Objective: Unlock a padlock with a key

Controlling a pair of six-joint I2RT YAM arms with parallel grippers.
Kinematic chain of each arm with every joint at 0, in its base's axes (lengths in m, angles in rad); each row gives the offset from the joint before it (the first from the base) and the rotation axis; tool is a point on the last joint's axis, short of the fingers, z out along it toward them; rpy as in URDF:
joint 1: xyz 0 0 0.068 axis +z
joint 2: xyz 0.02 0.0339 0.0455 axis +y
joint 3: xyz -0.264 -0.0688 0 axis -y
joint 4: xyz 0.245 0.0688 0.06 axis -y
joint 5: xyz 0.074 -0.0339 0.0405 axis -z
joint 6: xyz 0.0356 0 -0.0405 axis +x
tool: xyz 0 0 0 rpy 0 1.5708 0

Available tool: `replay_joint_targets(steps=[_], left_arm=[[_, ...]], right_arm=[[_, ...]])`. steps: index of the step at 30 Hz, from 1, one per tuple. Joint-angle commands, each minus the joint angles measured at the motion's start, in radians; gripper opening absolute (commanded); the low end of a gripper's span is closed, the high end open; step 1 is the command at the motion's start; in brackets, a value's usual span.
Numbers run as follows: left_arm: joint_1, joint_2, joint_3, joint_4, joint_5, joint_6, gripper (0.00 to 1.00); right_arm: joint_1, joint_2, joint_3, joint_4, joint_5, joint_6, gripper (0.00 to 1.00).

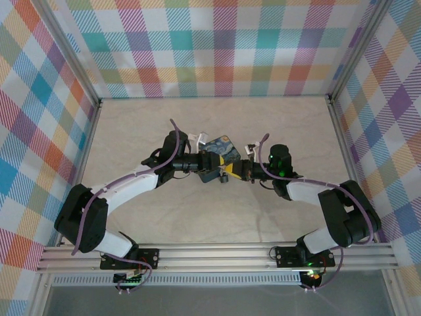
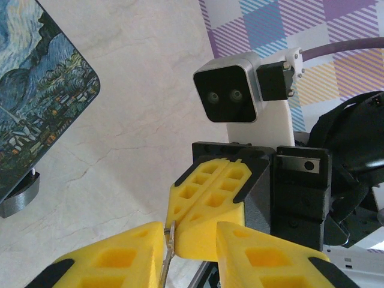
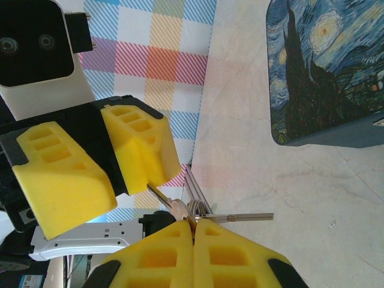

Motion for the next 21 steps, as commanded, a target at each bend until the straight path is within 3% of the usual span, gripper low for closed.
replay_joint_targets(steps=[1, 21], left_arm=[[0.010, 0.005, -0.021, 0.050, 0.036, 0.003, 0.30], [0.010, 0.043, -0.042, 0.123, 0.090, -0.004, 0.10]], right_arm=[[0.004, -0.028, -0.012, 0.023, 0.015, 0.010, 0.00], [0.005, -0.042, 0.004, 0.014, -0.003, 0.033, 0.00]])
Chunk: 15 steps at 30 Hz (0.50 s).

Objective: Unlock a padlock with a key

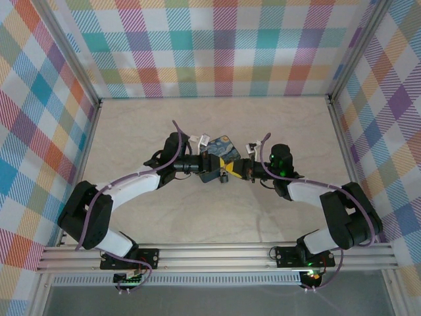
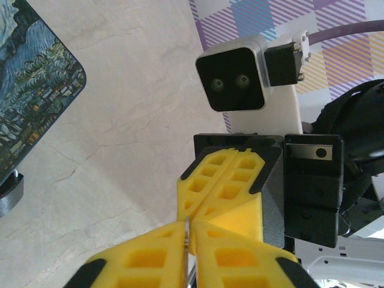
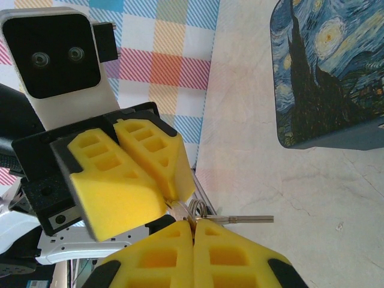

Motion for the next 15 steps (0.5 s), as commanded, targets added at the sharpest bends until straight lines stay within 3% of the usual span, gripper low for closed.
replay_joint_targets(steps=[1, 7, 11, 15], left_arm=[[0.005, 0.007, -0.014, 0.036, 0.033, 0.003, 0.08], [0.007, 0.011, -0.018, 0.047, 0.048, 0.009, 0.00], [0.010, 0.011, -0.022, 0.054, 0.072, 0.010, 0.00], [0.011, 0.000, -0.022, 0.049, 0.092, 0.014, 0.00]], right_arm=[[0.005, -0.019, 0.004, 0.010, -0.009, 0.003, 0.00], [0.005, -0.027, 0.005, 0.003, -0.016, -0.011, 0.00], [-0.011, -0.059, 0.019, -0.090, -0.046, -0.096, 0.28], [-0.059, -0.090, 0.012, -0.143, -0.059, -0.145, 0.37]])
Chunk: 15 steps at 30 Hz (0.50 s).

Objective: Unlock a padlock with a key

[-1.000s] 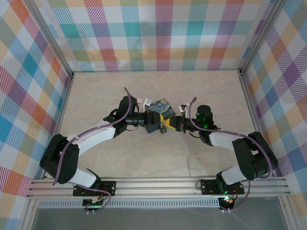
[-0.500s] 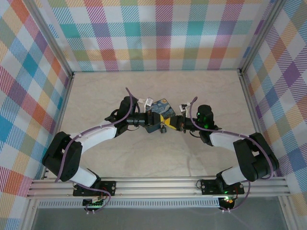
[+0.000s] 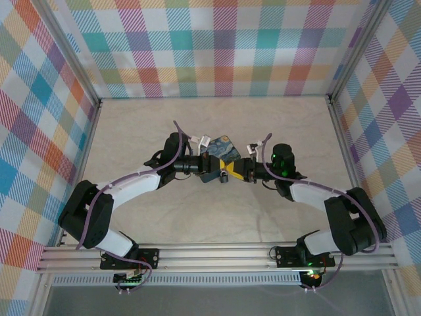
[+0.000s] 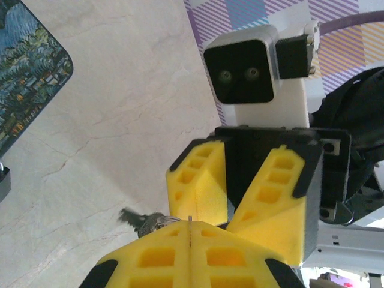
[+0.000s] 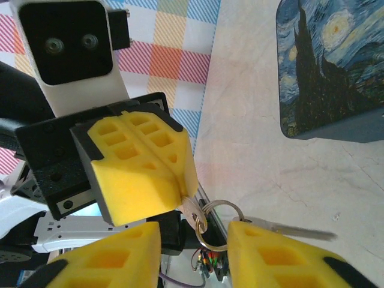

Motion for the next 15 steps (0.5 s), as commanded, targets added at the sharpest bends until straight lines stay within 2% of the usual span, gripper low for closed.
replay_joint_targets(steps=[1, 5, 12, 15], left_arm=[[0.008, -0.006, -0.016, 0.040, 0.047, 0.012, 0.00], [0.008, -0.003, -0.017, 0.050, 0.062, 0.007, 0.00], [0.008, 0.013, -0.012, 0.081, 0.078, -0.013, 0.00], [0.008, 0.018, -0.010, 0.093, 0.086, -0.019, 0.00]], right_arm=[[-0.030, -0.031, 0.019, -0.045, -0.041, -0.074, 0.39], [-0.027, -0.018, 0.041, -0.020, -0.065, -0.075, 0.41], [-0.023, 0.036, 0.043, 0.106, -0.098, -0.040, 0.37], [-0.018, 0.043, 0.045, 0.104, -0.098, -0.047, 0.37]])
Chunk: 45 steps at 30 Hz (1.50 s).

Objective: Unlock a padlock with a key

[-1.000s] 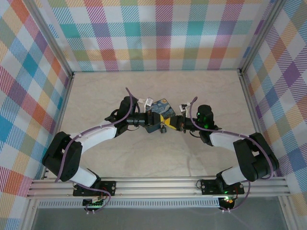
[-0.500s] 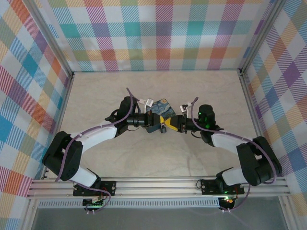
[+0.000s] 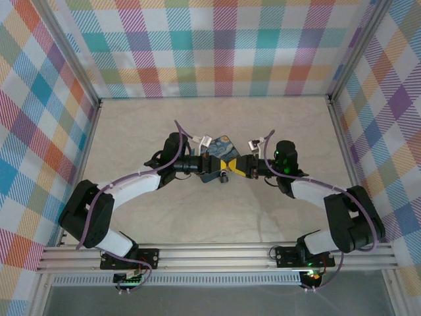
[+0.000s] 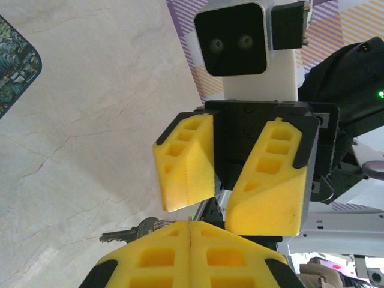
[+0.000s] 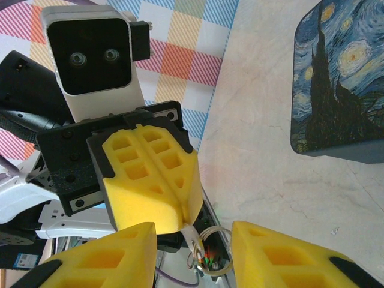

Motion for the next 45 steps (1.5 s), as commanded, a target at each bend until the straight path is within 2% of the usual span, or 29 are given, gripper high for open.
replay_joint_targets(steps=[1, 29, 45], left_arm=[[0.009, 0.012, -0.004, 0.045, 0.032, -0.015, 0.00], [0.009, 0.034, -0.005, 0.079, 0.037, -0.024, 0.00], [0.014, 0.047, -0.013, 0.120, 0.048, -0.040, 0.00]], right_arm=[[0.011, 0.015, 0.022, 0.054, -0.034, -0.014, 0.36], [0.031, 0.041, -0.006, 0.183, -0.087, 0.048, 0.14], [0.050, 0.031, -0.017, 0.258, -0.116, 0.072, 0.14]])
